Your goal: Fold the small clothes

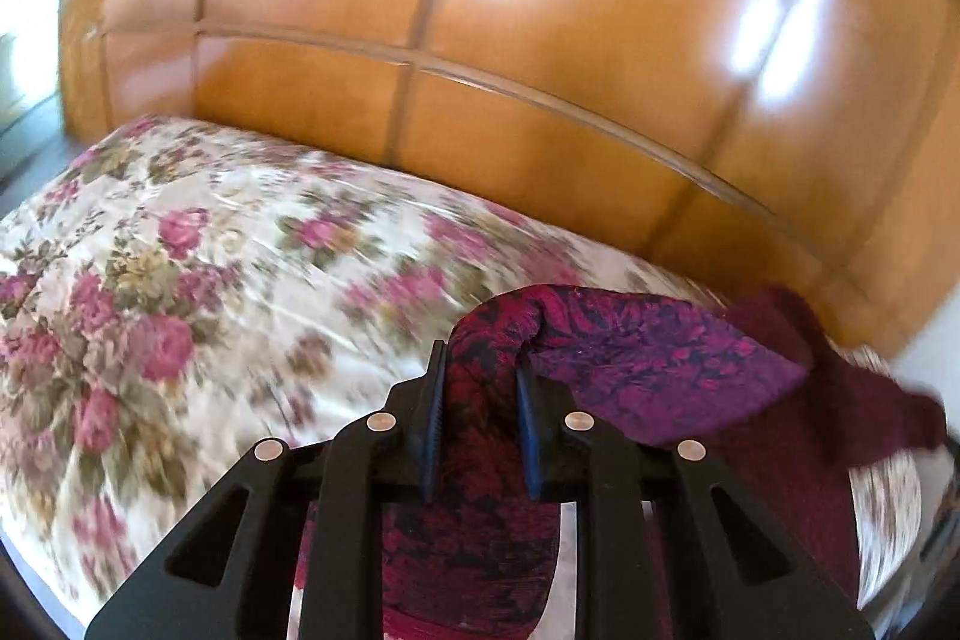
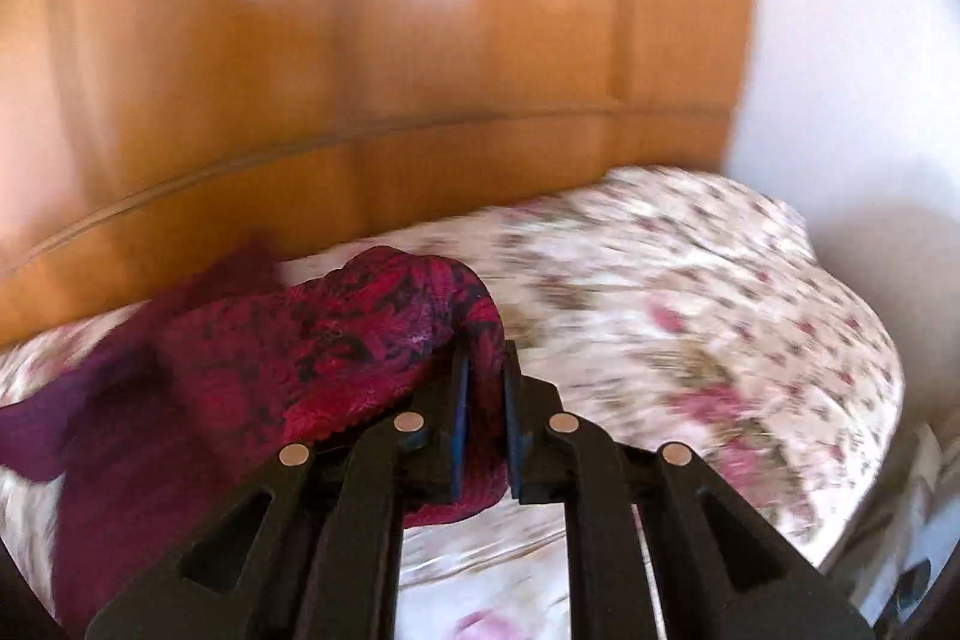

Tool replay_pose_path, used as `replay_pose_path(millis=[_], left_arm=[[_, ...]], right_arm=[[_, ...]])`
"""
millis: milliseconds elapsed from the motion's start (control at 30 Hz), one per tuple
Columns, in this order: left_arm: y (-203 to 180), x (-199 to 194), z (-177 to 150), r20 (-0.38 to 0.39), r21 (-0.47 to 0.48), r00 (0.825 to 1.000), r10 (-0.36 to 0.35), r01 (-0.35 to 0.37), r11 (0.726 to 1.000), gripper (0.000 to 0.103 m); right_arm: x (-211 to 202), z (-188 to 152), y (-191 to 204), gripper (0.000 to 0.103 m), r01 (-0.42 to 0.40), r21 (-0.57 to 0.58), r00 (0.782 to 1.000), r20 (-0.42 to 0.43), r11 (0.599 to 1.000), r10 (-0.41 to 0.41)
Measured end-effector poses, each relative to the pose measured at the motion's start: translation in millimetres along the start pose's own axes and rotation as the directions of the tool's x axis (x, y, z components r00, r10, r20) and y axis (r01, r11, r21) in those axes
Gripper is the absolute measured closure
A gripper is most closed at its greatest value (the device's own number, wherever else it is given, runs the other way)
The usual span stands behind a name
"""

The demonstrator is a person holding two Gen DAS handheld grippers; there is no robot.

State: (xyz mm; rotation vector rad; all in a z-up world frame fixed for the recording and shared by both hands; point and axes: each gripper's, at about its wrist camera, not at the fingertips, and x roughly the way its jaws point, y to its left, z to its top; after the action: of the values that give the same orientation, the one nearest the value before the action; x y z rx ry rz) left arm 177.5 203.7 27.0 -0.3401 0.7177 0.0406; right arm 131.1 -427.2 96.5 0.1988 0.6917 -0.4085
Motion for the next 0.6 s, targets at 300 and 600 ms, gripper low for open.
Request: replay_pose_path(millis=[300,600], left_arm=[[44.4,84.9,62.7,-0.078,-0.082,0.970,0.230,-0.236,0.968,0.084],[28.8,79.4,54.8,-0.034,-0.087,0.978,0.207,-0.209,0.974,0.029]], right_arm=[[85.7,23.2,-86.1,0.094,0.246,0.130,0.963,-0.148,0.961,-0.227],[64.8,-5.6,-82.5,0.034,0.175,0.135,0.979,-0.131,0.975,-0.157]])
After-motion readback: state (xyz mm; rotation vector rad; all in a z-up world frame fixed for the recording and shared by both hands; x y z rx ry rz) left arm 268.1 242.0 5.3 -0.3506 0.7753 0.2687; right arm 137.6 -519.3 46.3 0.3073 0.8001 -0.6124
